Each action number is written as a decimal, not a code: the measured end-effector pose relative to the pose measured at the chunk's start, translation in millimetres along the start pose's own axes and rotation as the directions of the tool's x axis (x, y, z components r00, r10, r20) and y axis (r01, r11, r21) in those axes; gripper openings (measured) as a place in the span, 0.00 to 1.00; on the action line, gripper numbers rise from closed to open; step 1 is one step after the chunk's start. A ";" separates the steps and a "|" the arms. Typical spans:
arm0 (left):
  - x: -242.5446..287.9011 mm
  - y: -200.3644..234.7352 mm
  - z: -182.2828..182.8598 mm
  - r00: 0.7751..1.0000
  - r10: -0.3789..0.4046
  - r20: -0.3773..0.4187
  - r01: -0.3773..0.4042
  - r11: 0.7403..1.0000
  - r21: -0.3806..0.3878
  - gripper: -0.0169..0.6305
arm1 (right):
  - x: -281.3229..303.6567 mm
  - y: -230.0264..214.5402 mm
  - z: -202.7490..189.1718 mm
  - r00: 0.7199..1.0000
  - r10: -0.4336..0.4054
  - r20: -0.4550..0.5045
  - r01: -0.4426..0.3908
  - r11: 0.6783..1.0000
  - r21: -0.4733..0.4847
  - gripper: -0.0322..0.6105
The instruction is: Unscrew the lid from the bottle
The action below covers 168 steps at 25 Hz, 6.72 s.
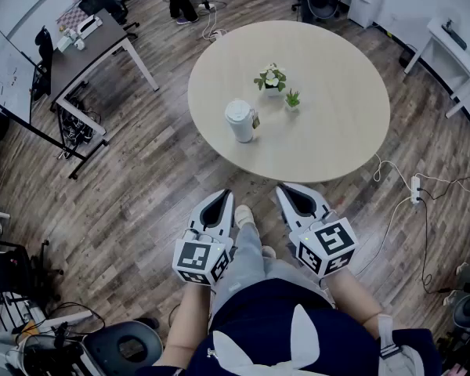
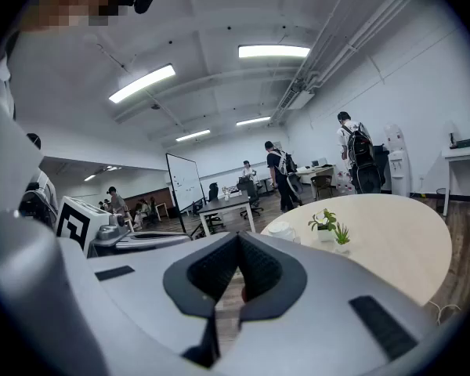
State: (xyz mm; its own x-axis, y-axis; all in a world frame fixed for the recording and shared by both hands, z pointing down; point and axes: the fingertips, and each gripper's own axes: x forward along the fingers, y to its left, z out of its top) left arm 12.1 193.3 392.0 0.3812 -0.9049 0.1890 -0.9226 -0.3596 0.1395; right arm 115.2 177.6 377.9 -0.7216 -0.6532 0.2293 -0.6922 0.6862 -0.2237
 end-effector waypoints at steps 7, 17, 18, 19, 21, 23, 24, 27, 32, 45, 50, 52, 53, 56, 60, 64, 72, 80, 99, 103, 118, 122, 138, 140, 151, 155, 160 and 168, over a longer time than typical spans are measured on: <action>31.3 15.0 4.9 1.000 -0.013 -0.011 0.013 1.000 0.004 0.07 | 28.0 -13.2 11.7 1.000 0.008 0.003 -0.008 1.000 -0.024 0.05; 78.7 49.0 4.9 0.998 -0.018 -0.067 0.016 1.000 -0.022 0.07 | 74.7 -47.9 23.0 0.999 -0.002 -0.049 0.001 1.000 -0.026 0.05; 83.3 51.9 5.1 0.997 -0.019 -0.072 0.018 1.000 -0.023 0.07 | 79.4 -51.5 23.4 0.999 -0.004 -0.053 0.003 1.000 -0.024 0.05; 87.9 54.5 4.9 0.997 -0.022 -0.076 0.020 1.000 -0.023 0.07 | 83.9 -54.9 23.9 0.998 -0.005 -0.056 0.004 1.000 -0.023 0.05; 97.0 59.4 5.2 0.996 -0.025 -0.083 0.024 1.000 -0.020 0.07 | 92.5 -61.4 25.9 0.998 -0.007 -0.058 0.005 1.000 -0.023 0.05; 105.5 65.5 8.2 0.996 -0.027 -0.085 0.025 1.000 -0.015 0.07 | 101.3 -66.9 29.7 0.998 -0.009 -0.058 0.008 1.000 -0.023 0.05; 109.6 69.5 10.1 0.996 -0.026 -0.084 0.024 1.000 -0.015 0.07 | 105.9 -69.3 32.1 0.998 -0.010 -0.057 0.009 1.000 -0.023 0.06; 120.5 81.8 13.4 0.996 -0.029 -0.084 0.028 1.000 -0.014 0.12 | 119.7 -73.7 37.9 0.998 0.004 -0.058 -0.005 1.000 -0.020 0.15; 135.1 90.7 6.3 0.989 -0.080 -0.122 0.084 0.996 0.021 0.46 | 136.0 -77.5 40.7 0.996 0.038 -0.074 -0.040 0.999 -0.021 0.35; 167.6 124.6 -42.2 0.950 -0.123 -0.286 0.154 0.984 0.089 0.52 | 191.7 -87.1 12.1 0.967 0.082 -0.243 -0.094 0.995 -0.037 0.58; 186.2 136.6 -62.4 0.935 -0.149 -0.323 0.186 0.978 0.089 0.53 | 212.5 -94.3 2.9 0.956 0.074 -0.285 -0.096 0.993 -0.066 0.61; 194.4 140.4 -70.5 0.927 -0.157 -0.341 0.200 0.975 0.093 0.53 | 221.2 -97.1 -0.7 0.950 0.068 -0.304 -0.096 0.992 -0.080 0.62; 198.2 141.8 -75.3 0.922 -0.161 -0.352 0.207 0.973 0.098 0.53 | 225.3 -98.6 -2.6 0.947 0.062 -0.314 -0.094 0.992 -0.087 0.63; 210.6 144.1 -90.0 0.907 -0.173 -0.385 0.234 0.965 0.118 0.53 | 237.2 -104.2 -9.2 0.938 0.041 -0.343 -0.083 0.991 -0.108 0.63; 227.5 146.2 -108.1 0.886 -0.188 -0.425 0.264 0.956 0.129 0.53 | 251.9 -109.0 -20.8 0.925 0.028 -0.380 -0.082 0.988 -0.128 0.63; 240.8 145.0 -124.3 0.859 -0.199 -0.472 0.297 0.944 0.142 0.54 | 264.8 -115.1 -29.8 0.915 0.011 -0.403 -0.069 0.989 -0.129 0.64; 264.1 139.6 -140.0 0.840 -0.217 -0.497 0.348 0.919 0.187 0.54 | 285.0 -121.6 -46.7 0.891 -0.007 -0.454 -0.075 0.984 -0.162 0.65; 279.9 139.6 -144.5 0.854 -0.220 -0.471 0.336 0.925 0.177 0.54 | 289.4 -121.7 -56.4 0.877 -0.049 -0.478 -0.061 0.976 -0.211 0.65; 279.7 141.0 -148.8 0.815 -0.231 -0.532 0.357 0.922 0.147 0.54 | 287.4 -122.1 -58.1 0.863 -0.003 -0.506 -0.126 0.967 -0.220 0.63; 280.3 141.3 -148.1 0.812 -0.232 -0.535 0.360 0.921 0.147 0.54 | 287.5 -122.2 -57.4 0.855 0.026 -0.518 -0.168 0.959 -0.229 0.63; 279.2 141.5 -150.0 0.812 -0.245 -0.530 0.370 0.918 0.142 0.54 | 286.1 -122.1 -61.3 0.718 0.214 -0.662 -0.502 0.819 -0.279 0.62; 277.9 140.8 -149.9 0.806 -0.254 -0.534 0.381 0.914 0.140 0.54 | 284.6 -122.1 -62.0 0.642 0.251 -0.725 -0.613 0.736 -0.288 0.62; 276.2 143.1 -151.1 0.789 -0.271 -0.552 0.413 0.899 0.149 0.54 | 282.9 -128.9 -66.8 0.337 0.102 -0.936 -0.916 0.266 -0.301 0.61; 276.1 142.8 -151.1 0.788 -0.270 -0.554 0.414 0.898 0.151 0.54 | 283.0 -131.8 -67.5 0.324 0.062 -0.944 -0.932 0.195 -0.307 0.60; 277.3 142.7 -151.6 0.783 -0.271 -0.560 0.413 0.900 0.143 0.54 | 286.5 -140.2 -61.6 0.447 0.003 -0.894 -0.846 0.325 -0.422 0.65; 277.1 143.6 -152.1 0.783 -0.266 -0.563 0.411 0.900 0.146 0.54 | 283.3 -137.5 -54.4 0.575 0.148 -0.804 -0.692 0.612 -0.382 0.68; 274.6 145.9 -153.4 0.784 -0.259 -0.564 0.405 0.902 0.149 0.54 | 286.2 -118.8 -42.5 0.774 0.230 -0.590 -0.441 0.864 -0.242 0.70; 275.8 145.9 -152.5 0.786 -0.253 -0.564 0.398 0.905 0.149 0.54 | 300.4 -115.3 -43.6 0.911 0.067 -0.407 -0.125 0.985 -0.119 0.69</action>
State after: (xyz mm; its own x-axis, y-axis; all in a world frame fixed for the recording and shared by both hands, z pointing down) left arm -8.4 -74.1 612.6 0.5660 -0.4922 0.6614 -0.6922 -0.7194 0.0570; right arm -21.3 -83.8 513.9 -0.6990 -0.4190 0.5796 -0.5899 0.7959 -0.1360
